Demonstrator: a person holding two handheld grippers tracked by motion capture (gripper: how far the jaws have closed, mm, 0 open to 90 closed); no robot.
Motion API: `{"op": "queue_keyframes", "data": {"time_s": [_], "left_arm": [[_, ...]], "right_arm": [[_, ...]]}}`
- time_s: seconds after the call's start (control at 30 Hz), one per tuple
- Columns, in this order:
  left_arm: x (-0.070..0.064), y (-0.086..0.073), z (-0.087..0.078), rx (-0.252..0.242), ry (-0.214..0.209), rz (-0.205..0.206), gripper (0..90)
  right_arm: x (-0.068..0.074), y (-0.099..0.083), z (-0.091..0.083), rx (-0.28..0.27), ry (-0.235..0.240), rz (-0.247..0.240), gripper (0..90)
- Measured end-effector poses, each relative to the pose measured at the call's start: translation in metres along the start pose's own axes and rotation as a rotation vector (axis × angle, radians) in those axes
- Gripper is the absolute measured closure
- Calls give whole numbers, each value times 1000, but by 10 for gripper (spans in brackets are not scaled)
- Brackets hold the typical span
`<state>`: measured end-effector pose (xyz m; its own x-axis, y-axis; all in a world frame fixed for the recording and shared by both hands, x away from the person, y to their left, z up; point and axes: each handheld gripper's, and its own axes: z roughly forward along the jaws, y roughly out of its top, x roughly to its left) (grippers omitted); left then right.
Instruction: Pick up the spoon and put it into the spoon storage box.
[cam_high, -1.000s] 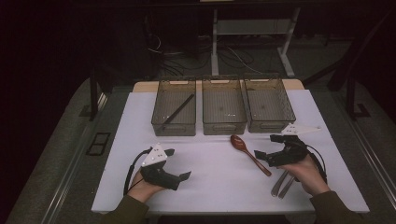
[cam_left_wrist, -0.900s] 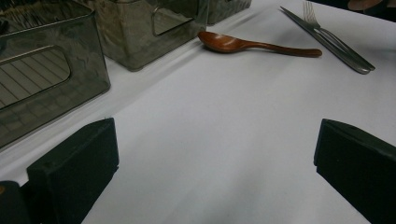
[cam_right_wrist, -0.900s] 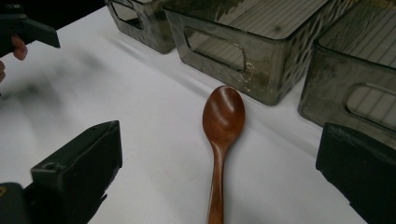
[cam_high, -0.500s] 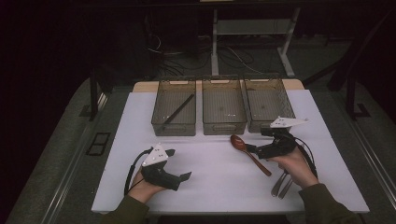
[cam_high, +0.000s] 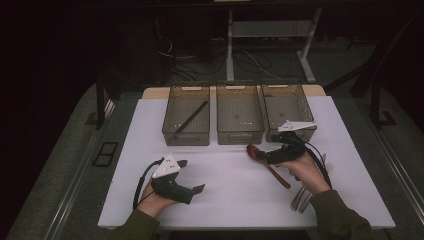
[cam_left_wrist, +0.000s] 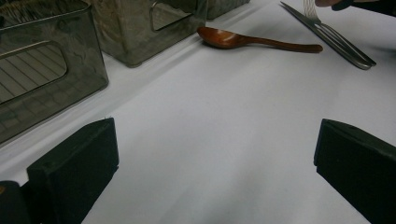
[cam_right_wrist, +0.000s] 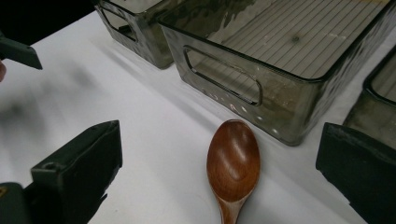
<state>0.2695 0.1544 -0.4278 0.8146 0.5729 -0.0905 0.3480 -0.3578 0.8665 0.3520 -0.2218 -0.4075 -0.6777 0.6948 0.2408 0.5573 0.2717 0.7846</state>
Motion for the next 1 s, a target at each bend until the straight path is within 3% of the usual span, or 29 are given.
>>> {"op": "queue_keyframes", "data": {"time_s": [0.3,0.37,0.43,0.77,1.0], "left_arm": [[0,0,0,1,0,3,0],[0,0,0,2,0,2,0],[0,0,0,5,-1,5,0],[0,-1,1,14,-10,16,0],[-1,-2,2,17,-15,22,0]], "right_arm": [[-3,0,12,38,2,17,73],[-5,0,12,35,0,22,146],[-7,1,14,31,3,30,156],[-15,-2,32,81,-10,38,362],[-18,-7,36,126,-19,37,436]]}}
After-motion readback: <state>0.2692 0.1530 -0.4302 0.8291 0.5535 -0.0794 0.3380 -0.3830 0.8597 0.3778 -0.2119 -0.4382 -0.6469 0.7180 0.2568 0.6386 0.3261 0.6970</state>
